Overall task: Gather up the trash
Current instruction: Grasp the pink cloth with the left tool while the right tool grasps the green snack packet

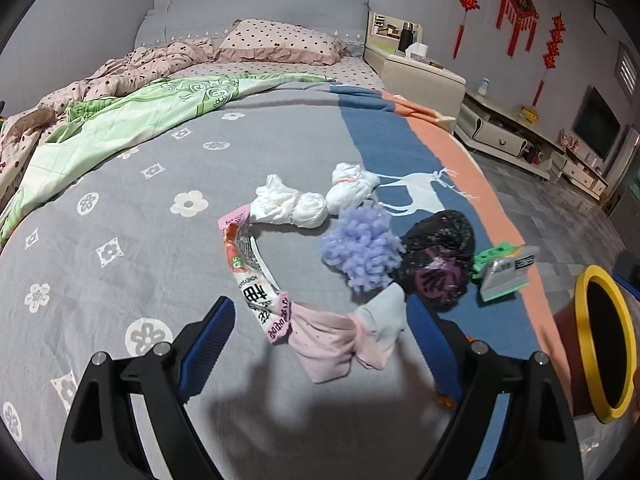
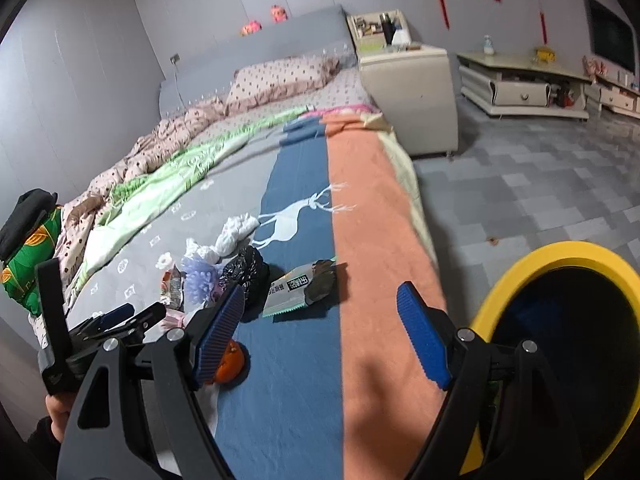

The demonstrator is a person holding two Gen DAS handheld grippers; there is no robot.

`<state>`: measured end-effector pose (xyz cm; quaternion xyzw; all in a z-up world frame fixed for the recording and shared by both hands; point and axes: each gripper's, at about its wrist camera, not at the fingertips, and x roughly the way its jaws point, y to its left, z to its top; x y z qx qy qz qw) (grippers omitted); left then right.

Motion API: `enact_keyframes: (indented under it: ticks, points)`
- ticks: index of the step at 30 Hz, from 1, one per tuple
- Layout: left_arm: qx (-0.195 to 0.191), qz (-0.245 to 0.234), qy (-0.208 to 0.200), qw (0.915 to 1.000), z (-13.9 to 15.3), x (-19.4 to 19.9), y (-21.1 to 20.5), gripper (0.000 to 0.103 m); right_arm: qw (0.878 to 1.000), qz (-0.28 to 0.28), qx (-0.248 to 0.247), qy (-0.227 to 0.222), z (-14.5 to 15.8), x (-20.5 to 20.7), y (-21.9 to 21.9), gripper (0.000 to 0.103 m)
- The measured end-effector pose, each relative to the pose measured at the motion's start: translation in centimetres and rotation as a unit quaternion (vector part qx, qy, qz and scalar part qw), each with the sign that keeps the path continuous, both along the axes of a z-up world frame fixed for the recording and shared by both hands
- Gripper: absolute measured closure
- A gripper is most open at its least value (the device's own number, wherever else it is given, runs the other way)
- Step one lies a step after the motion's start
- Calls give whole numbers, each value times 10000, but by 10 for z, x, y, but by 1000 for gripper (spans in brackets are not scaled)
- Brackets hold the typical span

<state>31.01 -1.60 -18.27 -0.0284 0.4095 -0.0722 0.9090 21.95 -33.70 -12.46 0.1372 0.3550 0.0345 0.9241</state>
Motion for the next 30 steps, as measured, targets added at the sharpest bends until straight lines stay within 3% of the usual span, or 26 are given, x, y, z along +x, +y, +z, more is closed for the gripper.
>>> enact_keyframes:
  ticks: [11, 14, 19, 24, 28, 30]
  points:
    - [43, -148, 200, 9997, -27, 20, -7, 21, 9978, -171, -42, 642, -59, 69, 20, 28]
    - [133, -311, 213, 9992, -33, 21, -15, 27, 9964, -234, -43, 818, -74, 80, 23, 28]
    - [159, -539, 352, 9978, -43, 27, -24, 47, 9952, -158, 14, 967, -92, 92, 27, 32]
    - [243, -585, 243, 9977, -44, 26, -28, 60, 9948, -32, -9, 1014, -98, 98, 34, 59]
    - [275, -617, 163, 9976, -42, 23, -28, 65, 9943, 60, -16, 1064, -103, 104, 37, 68]
    - [256, -616, 149, 9977, -42, 23, -28, 68, 9946, 117, -66, 1032, -103, 105, 40, 78]
